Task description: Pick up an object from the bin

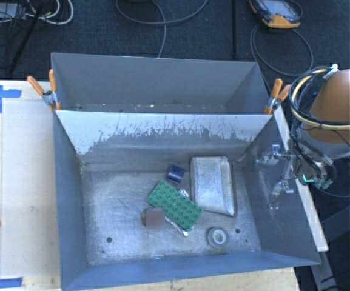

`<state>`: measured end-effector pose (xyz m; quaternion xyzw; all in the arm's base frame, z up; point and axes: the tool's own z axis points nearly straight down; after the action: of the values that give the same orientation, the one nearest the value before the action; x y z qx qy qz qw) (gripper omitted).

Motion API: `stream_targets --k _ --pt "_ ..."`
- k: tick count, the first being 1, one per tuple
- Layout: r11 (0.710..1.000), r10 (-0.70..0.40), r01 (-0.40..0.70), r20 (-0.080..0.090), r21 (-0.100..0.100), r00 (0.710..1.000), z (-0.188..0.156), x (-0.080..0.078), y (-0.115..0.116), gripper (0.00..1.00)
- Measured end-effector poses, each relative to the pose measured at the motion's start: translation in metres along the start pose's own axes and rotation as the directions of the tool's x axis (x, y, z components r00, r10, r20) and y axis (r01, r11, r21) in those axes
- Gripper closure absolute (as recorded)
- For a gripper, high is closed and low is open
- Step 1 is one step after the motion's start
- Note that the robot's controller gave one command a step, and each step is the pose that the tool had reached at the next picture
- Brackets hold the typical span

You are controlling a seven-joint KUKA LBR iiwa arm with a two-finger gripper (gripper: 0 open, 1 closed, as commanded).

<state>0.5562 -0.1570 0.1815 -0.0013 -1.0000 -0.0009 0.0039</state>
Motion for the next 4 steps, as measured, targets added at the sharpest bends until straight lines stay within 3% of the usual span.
stream_targets --k 1,2,3,4 --pt "0.973 0.233 -0.233 0.014 -0.001 0.972 0.111 0.029 0.032 0.00" --pt "0.934 0.357 -0.357 0.008 -0.004 0.934 0.082 0.027 0.106 0.00" --pt "0.805 0.594 -0.594 0.005 -0.002 0.805 0.083 0.034 0.112 0.00" --pt "0.766 0.643 -0.643 0.008 -0.006 0.766 0.110 0.029 0.101 0.00"
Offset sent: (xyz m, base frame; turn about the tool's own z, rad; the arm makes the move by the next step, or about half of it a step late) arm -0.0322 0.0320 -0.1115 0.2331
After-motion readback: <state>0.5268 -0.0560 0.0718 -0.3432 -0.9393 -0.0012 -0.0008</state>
